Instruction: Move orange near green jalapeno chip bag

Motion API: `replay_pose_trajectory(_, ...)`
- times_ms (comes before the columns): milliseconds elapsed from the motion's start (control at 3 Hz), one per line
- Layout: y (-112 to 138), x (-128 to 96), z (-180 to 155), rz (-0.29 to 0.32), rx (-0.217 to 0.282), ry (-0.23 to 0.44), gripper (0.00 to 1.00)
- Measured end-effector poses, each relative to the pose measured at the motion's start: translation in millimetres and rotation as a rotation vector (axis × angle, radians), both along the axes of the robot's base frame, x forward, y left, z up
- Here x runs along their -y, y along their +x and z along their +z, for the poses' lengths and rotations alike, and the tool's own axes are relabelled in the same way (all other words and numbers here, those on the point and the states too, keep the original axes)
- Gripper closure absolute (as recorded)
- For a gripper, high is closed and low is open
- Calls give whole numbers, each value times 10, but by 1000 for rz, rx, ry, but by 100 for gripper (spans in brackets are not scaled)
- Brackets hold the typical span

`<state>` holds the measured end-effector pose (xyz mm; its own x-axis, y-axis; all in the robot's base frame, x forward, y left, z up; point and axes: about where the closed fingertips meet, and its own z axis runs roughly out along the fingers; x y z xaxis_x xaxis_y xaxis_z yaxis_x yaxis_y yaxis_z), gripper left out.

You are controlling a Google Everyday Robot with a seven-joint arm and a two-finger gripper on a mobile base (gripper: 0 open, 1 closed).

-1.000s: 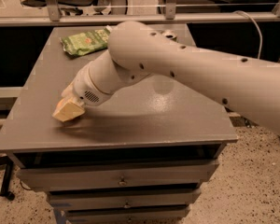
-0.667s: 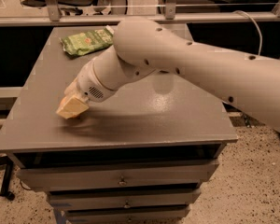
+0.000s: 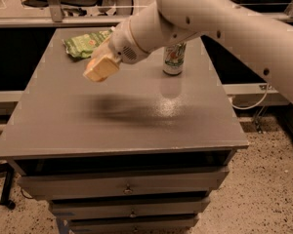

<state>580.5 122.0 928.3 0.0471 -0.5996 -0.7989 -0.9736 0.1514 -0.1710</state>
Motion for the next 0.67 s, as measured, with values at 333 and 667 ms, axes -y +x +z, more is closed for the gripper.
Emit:
replay_pose_trajectory(333,145,43,378,-20,54,43,100)
replay_pose_trajectory(667,145,43,378,-20,54,43,100)
